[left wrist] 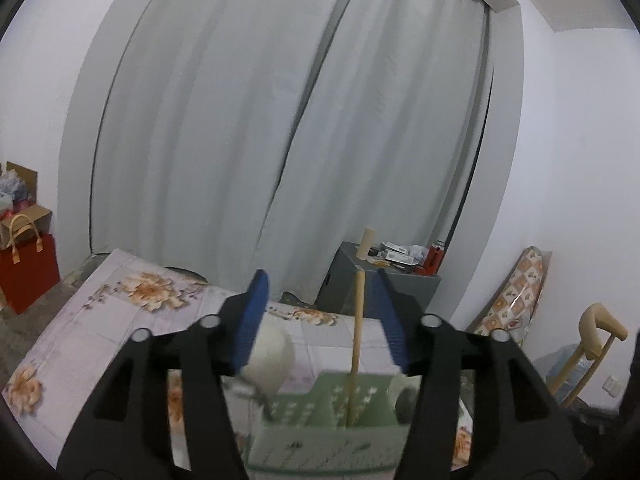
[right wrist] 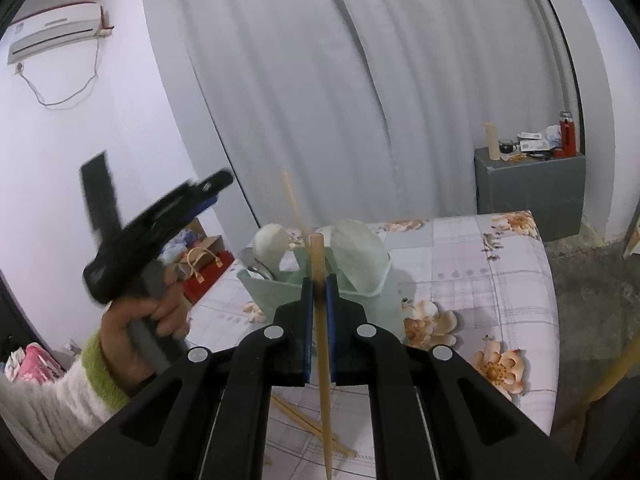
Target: Organize utensils
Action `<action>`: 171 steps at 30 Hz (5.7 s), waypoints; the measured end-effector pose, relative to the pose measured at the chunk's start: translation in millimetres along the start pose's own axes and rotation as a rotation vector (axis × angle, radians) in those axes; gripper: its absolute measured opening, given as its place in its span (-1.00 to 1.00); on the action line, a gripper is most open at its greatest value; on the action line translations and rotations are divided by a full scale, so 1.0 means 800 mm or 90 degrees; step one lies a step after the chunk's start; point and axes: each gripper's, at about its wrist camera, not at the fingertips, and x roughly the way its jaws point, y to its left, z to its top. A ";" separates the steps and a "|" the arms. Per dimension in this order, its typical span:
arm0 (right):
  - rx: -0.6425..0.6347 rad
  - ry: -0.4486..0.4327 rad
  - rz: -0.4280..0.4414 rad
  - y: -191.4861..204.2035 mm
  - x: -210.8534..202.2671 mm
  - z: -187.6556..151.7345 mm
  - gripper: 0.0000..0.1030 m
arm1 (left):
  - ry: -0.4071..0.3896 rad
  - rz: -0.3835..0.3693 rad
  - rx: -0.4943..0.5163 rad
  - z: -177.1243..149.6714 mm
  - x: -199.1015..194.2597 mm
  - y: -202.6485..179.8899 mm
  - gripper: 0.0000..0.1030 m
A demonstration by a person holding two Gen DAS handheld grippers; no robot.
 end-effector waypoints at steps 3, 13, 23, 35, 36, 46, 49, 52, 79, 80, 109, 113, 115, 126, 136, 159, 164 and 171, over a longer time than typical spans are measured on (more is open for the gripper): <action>-0.011 -0.026 0.015 0.007 0.000 0.023 -0.88 | 0.003 0.001 0.001 -0.008 -0.032 0.014 0.23; -0.054 -0.129 0.073 0.047 0.027 0.122 -0.88 | 0.105 0.052 0.011 -0.072 -0.106 0.072 0.46; -0.121 -0.169 0.036 0.077 0.078 0.184 -0.88 | 0.227 0.101 -0.022 -0.158 -0.149 0.114 0.46; -0.161 -0.026 -0.050 0.032 0.181 0.113 -0.87 | 0.252 0.084 -0.019 -0.186 -0.157 0.113 0.46; -0.154 -0.019 -0.050 0.030 0.181 0.112 -0.86 | 0.251 0.084 -0.018 -0.186 -0.157 0.113 0.46; -0.085 -0.104 -0.014 0.017 0.068 0.123 -0.15 | 0.256 0.095 -0.018 -0.184 -0.155 0.116 0.46; -0.082 -0.112 0.016 0.021 0.035 0.110 -0.11 | 0.256 0.101 -0.020 -0.184 -0.154 0.117 0.46; -0.085 -0.081 0.048 0.029 0.016 0.072 -0.09 | 0.256 0.103 -0.020 -0.185 -0.154 0.117 0.46; -0.008 0.157 0.096 0.010 0.056 -0.111 -0.09 | 0.423 0.257 -0.158 -0.205 -0.081 0.150 -0.68; -0.007 0.156 0.097 0.010 0.055 -0.113 -0.09 | 0.422 0.257 -0.152 -0.205 -0.080 0.150 -0.68; -0.285 0.422 0.095 0.145 0.178 -0.198 -0.83 | 0.427 0.188 -0.048 -0.206 -0.128 0.172 -0.91; -0.306 0.429 0.078 0.143 0.167 -0.203 -0.87 | 0.416 0.176 -0.076 -0.209 -0.129 0.174 -0.91; -0.317 0.438 0.071 0.137 0.156 -0.203 -0.87 | 0.410 0.169 -0.088 -0.211 -0.130 0.172 -0.92; -0.347 0.499 0.027 0.113 0.122 -0.192 -0.59 | 0.402 0.151 -0.077 -0.214 -0.123 0.163 -0.91; -0.314 0.427 0.043 0.158 0.198 -0.190 -0.46 | 0.423 0.150 -0.059 -0.212 -0.118 0.162 -0.89; -0.237 0.405 0.049 0.138 0.205 -0.185 -0.86 | 0.484 0.166 0.013 -0.195 -0.059 0.151 -0.36; -0.211 0.397 0.055 0.129 0.200 -0.186 -0.86 | 0.479 0.199 0.028 -0.193 -0.052 0.158 -0.90; -0.154 0.372 0.065 0.108 0.186 -0.176 -0.87 | 0.456 0.205 -0.006 -0.177 -0.055 0.164 -0.92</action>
